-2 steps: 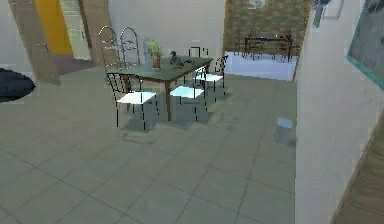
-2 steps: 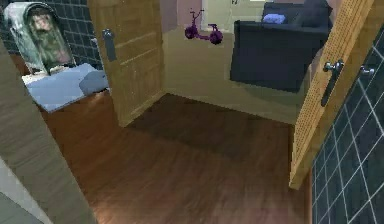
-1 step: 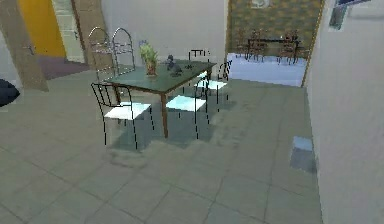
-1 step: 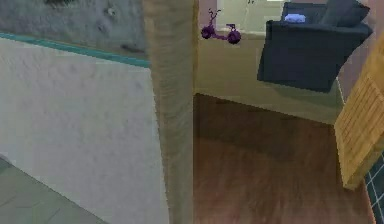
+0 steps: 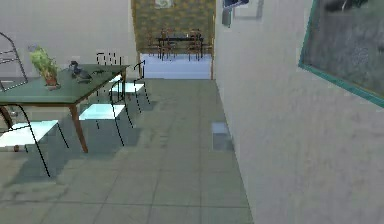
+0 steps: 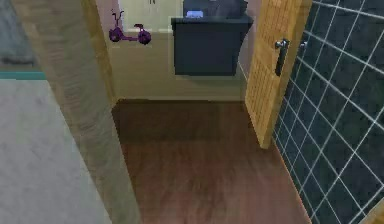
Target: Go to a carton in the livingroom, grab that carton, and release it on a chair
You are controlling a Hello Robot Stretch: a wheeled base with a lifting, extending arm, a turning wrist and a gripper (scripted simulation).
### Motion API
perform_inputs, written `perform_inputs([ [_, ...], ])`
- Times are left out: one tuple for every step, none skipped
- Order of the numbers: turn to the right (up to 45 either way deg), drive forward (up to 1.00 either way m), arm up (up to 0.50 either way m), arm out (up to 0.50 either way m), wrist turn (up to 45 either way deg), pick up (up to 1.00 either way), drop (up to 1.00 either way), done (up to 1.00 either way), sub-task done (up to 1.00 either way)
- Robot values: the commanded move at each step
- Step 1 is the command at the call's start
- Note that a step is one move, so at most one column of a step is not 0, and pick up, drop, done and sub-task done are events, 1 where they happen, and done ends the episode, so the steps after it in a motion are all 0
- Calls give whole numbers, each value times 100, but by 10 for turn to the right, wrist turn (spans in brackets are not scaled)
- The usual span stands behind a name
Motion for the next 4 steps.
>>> perform_inputs([
  [0, 100, 0, 0, 0, 0, 0, 0, 0],
  [0, 30, 0, 0, 0, 0, 0, 0, 0],
  [-450, 0, 0, 0, 0, 0, 0, 0, 0],
  [-210, 0, 0, 0, 0, 0, 0, 0, 0],
])
